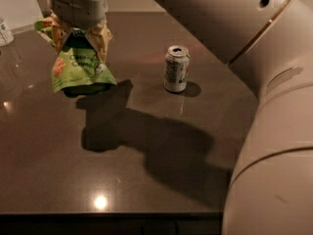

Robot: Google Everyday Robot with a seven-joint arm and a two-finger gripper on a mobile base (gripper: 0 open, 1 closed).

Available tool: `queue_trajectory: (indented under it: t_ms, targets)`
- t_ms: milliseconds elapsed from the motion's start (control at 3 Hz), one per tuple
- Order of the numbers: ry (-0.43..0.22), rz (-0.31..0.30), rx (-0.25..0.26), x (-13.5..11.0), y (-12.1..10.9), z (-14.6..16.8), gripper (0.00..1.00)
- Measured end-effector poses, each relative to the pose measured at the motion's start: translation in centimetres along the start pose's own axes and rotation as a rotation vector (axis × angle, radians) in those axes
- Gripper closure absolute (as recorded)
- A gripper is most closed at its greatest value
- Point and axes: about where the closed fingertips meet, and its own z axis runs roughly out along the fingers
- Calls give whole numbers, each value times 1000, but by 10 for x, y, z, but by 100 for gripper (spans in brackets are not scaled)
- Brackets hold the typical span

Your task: Pick green rice chip bag

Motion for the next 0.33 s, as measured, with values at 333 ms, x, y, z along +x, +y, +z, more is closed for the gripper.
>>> queue_trajectory:
  t_ms: [333]
  targets:
    - [2, 0, 2, 0, -1, 0, 100]
